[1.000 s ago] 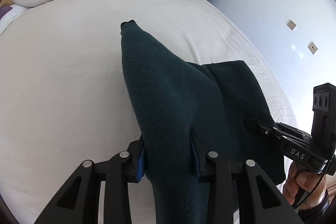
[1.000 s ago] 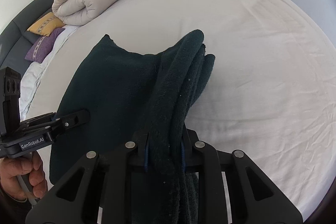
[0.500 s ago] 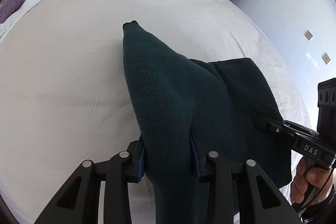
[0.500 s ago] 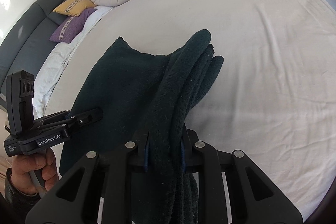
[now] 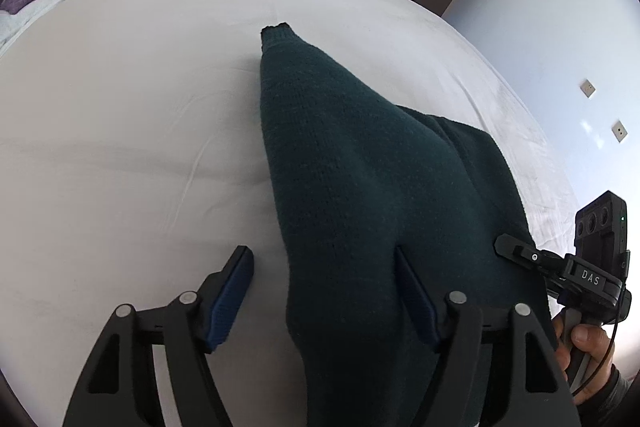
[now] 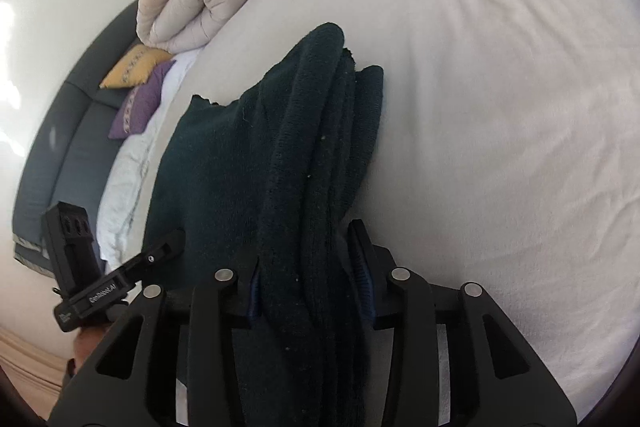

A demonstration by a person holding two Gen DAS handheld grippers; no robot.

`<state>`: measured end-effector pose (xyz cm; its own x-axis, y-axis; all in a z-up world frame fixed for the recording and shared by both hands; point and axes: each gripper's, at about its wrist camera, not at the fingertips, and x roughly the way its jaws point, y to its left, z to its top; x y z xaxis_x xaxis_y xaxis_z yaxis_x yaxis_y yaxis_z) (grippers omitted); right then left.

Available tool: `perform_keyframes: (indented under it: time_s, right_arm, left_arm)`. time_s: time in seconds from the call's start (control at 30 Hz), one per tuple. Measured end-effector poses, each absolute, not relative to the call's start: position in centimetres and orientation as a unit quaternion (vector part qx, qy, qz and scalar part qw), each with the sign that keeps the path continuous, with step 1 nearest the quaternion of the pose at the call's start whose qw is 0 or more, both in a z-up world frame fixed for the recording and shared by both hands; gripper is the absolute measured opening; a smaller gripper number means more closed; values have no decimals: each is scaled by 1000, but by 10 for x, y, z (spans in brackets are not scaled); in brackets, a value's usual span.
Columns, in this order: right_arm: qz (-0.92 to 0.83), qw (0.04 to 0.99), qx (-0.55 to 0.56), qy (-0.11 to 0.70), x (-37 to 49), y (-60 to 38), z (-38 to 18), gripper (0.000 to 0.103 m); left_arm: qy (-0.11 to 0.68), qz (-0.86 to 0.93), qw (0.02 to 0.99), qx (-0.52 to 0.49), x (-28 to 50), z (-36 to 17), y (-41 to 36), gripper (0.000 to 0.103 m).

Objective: Fold small clothes

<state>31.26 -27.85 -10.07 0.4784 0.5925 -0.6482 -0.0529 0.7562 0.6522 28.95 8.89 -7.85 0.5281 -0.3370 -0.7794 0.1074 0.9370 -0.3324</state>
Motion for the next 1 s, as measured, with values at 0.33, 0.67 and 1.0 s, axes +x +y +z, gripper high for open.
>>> perform_keyframes:
  time_s: [0.33, 0.67, 1.0]
  right_arm:
    - [121, 841, 282, 445, 264, -314, -76, 55]
    - [42, 900, 225, 370, 143, -347, -9, 55]
    - [39, 982, 124, 136, 28, -319, 104, 102]
  left_arm:
    - [361, -54, 931, -21, 199, -18, 77, 89]
    - [219, 13, 975, 33, 72, 56, 72, 103]
    - [177, -36, 984, -11, 21, 106, 80, 103]
